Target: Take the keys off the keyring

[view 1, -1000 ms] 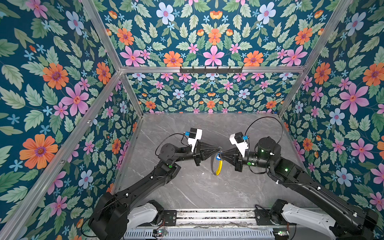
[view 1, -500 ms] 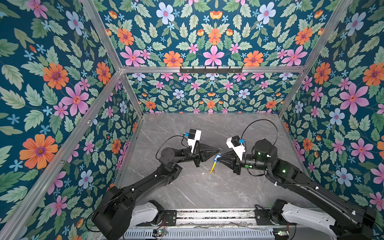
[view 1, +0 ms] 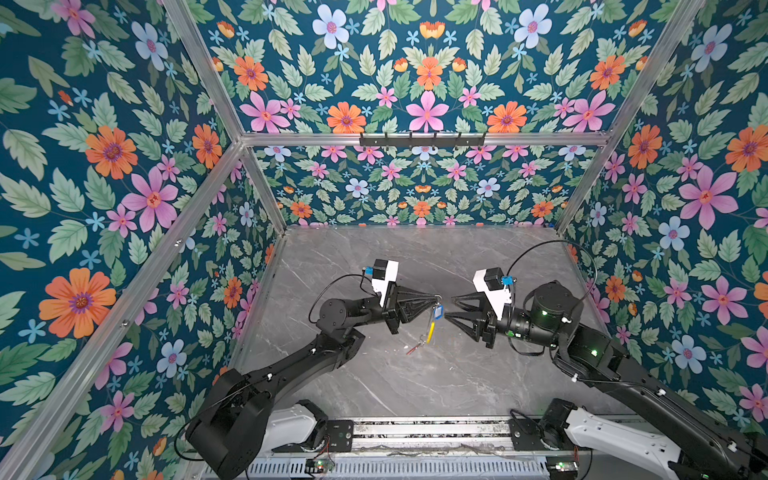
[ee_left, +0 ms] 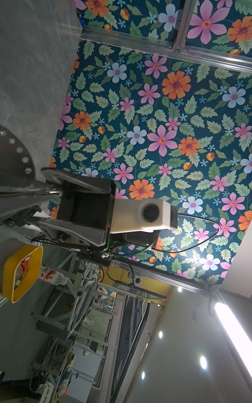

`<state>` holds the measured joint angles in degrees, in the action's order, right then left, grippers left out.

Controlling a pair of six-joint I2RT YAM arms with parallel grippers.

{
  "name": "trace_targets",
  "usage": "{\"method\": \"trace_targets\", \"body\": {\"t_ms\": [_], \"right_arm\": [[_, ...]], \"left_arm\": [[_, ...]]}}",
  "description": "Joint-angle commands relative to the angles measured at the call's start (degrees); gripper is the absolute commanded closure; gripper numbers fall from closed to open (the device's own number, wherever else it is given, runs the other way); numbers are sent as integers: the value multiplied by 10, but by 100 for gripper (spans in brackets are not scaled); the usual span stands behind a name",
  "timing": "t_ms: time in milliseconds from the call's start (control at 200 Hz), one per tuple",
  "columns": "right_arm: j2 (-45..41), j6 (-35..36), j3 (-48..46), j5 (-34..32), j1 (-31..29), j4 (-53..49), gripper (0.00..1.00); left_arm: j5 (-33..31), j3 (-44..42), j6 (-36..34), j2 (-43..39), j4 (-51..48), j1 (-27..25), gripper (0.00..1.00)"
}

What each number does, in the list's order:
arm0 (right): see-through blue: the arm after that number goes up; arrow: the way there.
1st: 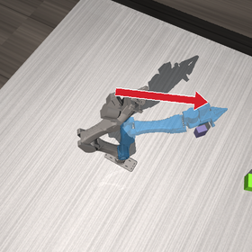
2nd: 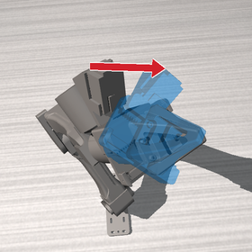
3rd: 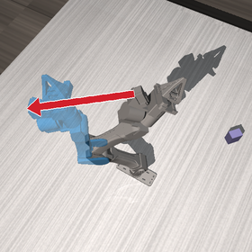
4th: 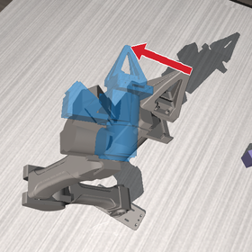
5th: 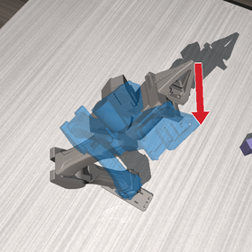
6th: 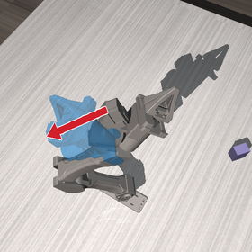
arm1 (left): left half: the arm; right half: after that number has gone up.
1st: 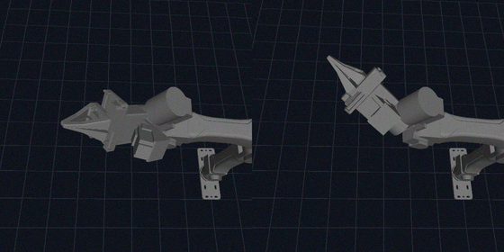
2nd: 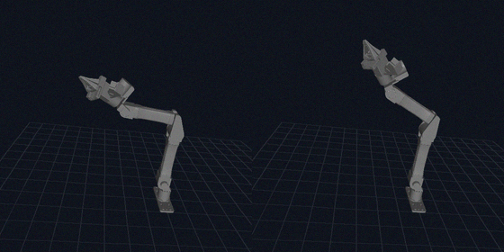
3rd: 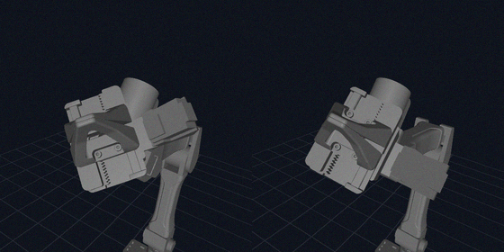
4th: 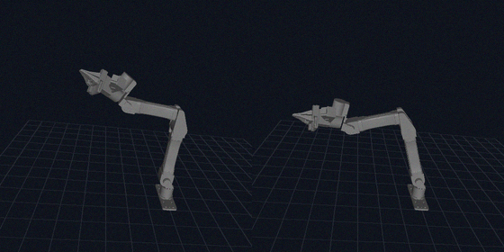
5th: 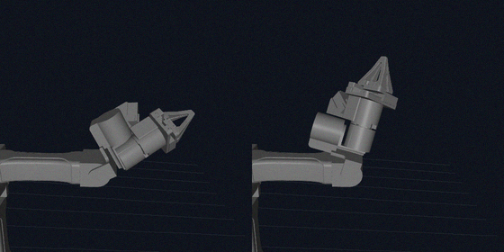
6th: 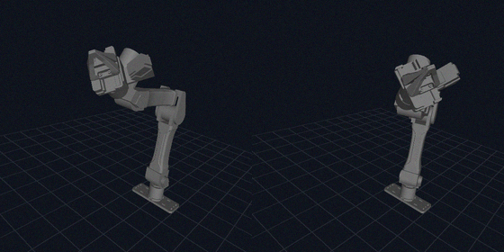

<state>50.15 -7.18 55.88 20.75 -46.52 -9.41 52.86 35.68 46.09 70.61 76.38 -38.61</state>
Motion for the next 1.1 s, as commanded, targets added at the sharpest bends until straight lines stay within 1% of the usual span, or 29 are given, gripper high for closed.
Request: {"method": "trace_targets", "body": {"t_ms": [0,50,90,225,350,440,510,655,715,845,1045,1095], "right_arm": [[10,-18,13,-15,0,51,55],[11,-29,9,-22,2,72,55],[12,-46,6,-12,11,87,55],[20,-134,-10,94,72,155,55],[33,-141,-12,142,74,169,55],[41,-149,-15,173,74,185,57],[47,-150,-12,181,74,185,60],[58,-148,-7,187,74,177,72],[61,-150,-6,193,73,180,73],[66,-149,-4,202,71,181,80],[70,-144,-5,205,66,175,86],[69,-142,-6,202,66,174,90]], "left_arm": [[7,-1,9,3,49,0,100],[9,-1,15,5,57,1,100],[10,-1,16,5,59,1,100],[7,-4,15,3,60,5,100],[4,-4,15,4,61,7,100],[2,-4,16,4,60,8,100],[1,-4,15,5,60,9,100],[-1,-5,16,5,62,9,100],[-2,-6,16,4,62,9,100],[-6,-5,16,4,60,9,100],[-10,-5,15,7,60,9,100],[-11,-5,16,8,61,9,100]]}}
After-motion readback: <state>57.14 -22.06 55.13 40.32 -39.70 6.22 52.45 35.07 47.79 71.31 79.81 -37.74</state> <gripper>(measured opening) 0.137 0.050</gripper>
